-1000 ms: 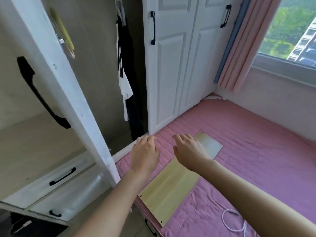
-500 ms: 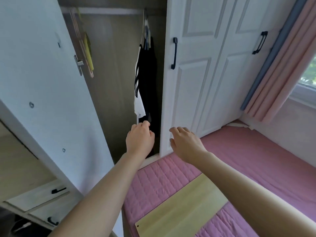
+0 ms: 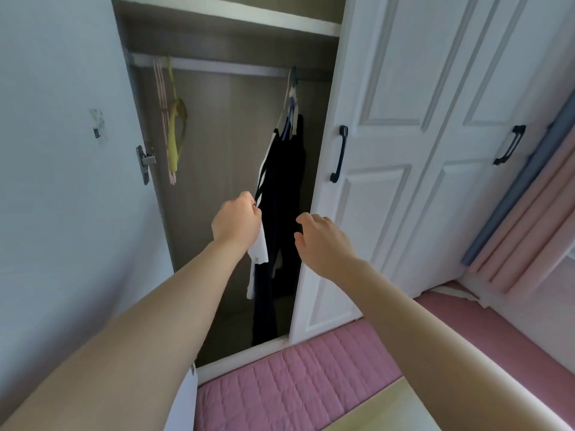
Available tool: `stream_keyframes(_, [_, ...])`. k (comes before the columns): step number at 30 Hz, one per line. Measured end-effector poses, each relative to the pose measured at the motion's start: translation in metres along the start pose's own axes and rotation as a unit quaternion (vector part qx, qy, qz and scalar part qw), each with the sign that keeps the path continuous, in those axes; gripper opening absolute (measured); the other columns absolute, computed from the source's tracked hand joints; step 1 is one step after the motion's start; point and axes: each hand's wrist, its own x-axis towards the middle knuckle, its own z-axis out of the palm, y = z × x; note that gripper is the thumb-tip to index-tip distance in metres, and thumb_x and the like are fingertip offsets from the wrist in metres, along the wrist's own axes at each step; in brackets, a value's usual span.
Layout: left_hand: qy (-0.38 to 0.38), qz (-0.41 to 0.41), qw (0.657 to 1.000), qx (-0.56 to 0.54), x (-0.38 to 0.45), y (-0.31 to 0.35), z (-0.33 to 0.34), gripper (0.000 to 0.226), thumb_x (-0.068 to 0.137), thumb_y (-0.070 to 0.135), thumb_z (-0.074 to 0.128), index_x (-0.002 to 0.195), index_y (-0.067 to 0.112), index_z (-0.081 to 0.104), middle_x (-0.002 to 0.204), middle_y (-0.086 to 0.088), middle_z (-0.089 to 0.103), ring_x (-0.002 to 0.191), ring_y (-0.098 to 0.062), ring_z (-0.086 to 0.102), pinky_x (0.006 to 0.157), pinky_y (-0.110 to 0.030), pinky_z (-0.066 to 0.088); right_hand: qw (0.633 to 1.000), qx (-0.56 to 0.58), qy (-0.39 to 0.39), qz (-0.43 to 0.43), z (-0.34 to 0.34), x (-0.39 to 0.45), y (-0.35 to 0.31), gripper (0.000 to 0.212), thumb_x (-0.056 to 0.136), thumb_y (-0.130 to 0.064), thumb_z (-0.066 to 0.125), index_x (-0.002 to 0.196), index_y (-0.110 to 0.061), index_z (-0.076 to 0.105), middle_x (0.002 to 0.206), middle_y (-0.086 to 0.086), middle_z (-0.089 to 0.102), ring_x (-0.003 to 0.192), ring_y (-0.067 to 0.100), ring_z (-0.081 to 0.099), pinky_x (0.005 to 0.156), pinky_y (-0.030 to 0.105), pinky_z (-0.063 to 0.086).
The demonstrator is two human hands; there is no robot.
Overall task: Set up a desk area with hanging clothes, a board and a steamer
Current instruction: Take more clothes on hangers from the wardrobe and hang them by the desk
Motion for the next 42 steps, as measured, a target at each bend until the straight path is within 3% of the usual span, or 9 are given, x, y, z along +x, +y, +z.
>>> stream_keyframes(9, [0.009, -0.005, 0.999, -0.050, 0.086, 0.022, 0.005, 0.022, 0.093, 0.015, 0.042, 0.105, 0.014, 0.059, 0.099, -0.007, 0.064, 0.082, -0.025, 0.056, 0.063, -0.032, 0.040, 0.997, 0.069, 0.018, 0.014, -0.004, 0.083, 0.017, 0.029, 0.099, -0.022, 0.040, 0.122, -0.007, 0.051, 0.099, 0.007, 0.060, 0.083, 0.023, 0.058, 0.071, 0.041, 0.055])
stream_keyframes(17, [0.011, -0.011, 0.999, -0.047, 0.138, 0.021, 0.018, 0.025, 0.094, 0.018, 0.040, 0.109, 0.014, 0.060, 0.103, -0.009, 0.063, 0.087, -0.028, 0.057, 0.066, -0.034, 0.045, 0.987, 0.155, 0.025, 0.030, 0.009, 0.145, 0.021, 0.039, 0.099, -0.027, 0.043, 0.133, -0.009, 0.045, 0.117, 0.006, 0.058, 0.092, 0.019, 0.058, 0.079, 0.035, 0.054])
stream_keyframes(20, [0.006, -0.020, 0.999, -0.039, 0.153, 0.019, 0.027, 0.023, 0.095, 0.020, 0.043, 0.108, 0.013, 0.060, 0.102, -0.010, 0.063, 0.081, -0.028, 0.052, 0.064, -0.034, 0.040, 0.984, 0.175, 0.027, 0.037, 0.013, 0.170, 0.020, 0.042, 0.099, -0.029, 0.043, 0.136, -0.010, 0.042, 0.125, 0.007, 0.055, 0.101, 0.022, 0.059, 0.085, 0.040, 0.054])
stream_keyframes(23, [0.004, -0.015, 0.999, -0.049, 0.166, 0.015, 0.037, 0.023, 0.095, 0.026, 0.048, 0.108, 0.013, 0.061, 0.100, -0.011, 0.063, 0.077, -0.026, 0.049, 0.063, -0.033, 0.037, 0.980, 0.192, 0.032, 0.042, 0.017, 0.191, 0.020, 0.045, 0.099, -0.031, 0.044, 0.138, -0.008, 0.039, 0.130, 0.010, 0.053, 0.108, 0.024, 0.057, 0.088, 0.036, 0.052])
stream_keyframes(30, [-0.015, 0.005, 0.998, -0.061, 0.195, 0.004, 0.051, 0.031, 0.092, 0.036, 0.056, 0.111, 0.012, 0.062, 0.107, -0.012, 0.066, 0.097, -0.033, 0.061, 0.074, -0.034, 0.046, 0.964, 0.248, 0.040, 0.085, 0.029, 0.223, 0.020, 0.049, 0.099, -0.030, 0.047, 0.138, -0.002, 0.036, 0.131, 0.017, 0.050, 0.110, 0.030, 0.056, 0.092, 0.041, 0.050])
stream_keyframes(36, [-0.026, 0.031, 0.999, -0.033, 0.207, 0.008, 0.060, 0.020, 0.089, 0.030, 0.058, 0.098, 0.014, 0.063, 0.094, -0.010, 0.066, 0.090, -0.035, 0.062, 0.071, -0.033, 0.048, 0.943, 0.298, 0.028, 0.144, 0.035, 0.248, 0.023, 0.049, 0.100, -0.032, 0.045, 0.133, 0.002, 0.035, 0.130, 0.020, 0.049, 0.113, 0.033, 0.054, 0.095, 0.043, 0.048])
stream_keyframes(39, [-0.023, 0.051, 0.998, -0.005, 0.209, 0.010, 0.065, 0.015, 0.089, 0.022, 0.055, 0.093, 0.010, 0.061, 0.081, -0.005, 0.058, 0.076, -0.031, 0.058, 0.063, -0.030, 0.041, 0.928, 0.326, 0.022, 0.179, 0.035, 0.262, 0.025, 0.054, 0.099, -0.035, 0.044, 0.138, -0.001, 0.031, 0.134, 0.018, 0.047, 0.116, 0.033, 0.052, 0.096, 0.044, 0.047])
stream_keyframes(42, [-0.023, 0.056, 0.998, 0.011, 0.216, 0.008, 0.066, 0.015, 0.088, 0.019, 0.055, 0.097, 0.009, 0.062, 0.086, -0.008, 0.062, 0.072, -0.027, 0.052, 0.062, -0.031, 0.040, 0.920, 0.344, 0.022, 0.185, 0.036, 0.270, 0.026, 0.059, 0.098, -0.036, 0.047, 0.144, -0.006, 0.026, 0.138, 0.016, 0.043, 0.119, 0.032, 0.050, 0.098, 0.046, 0.046])
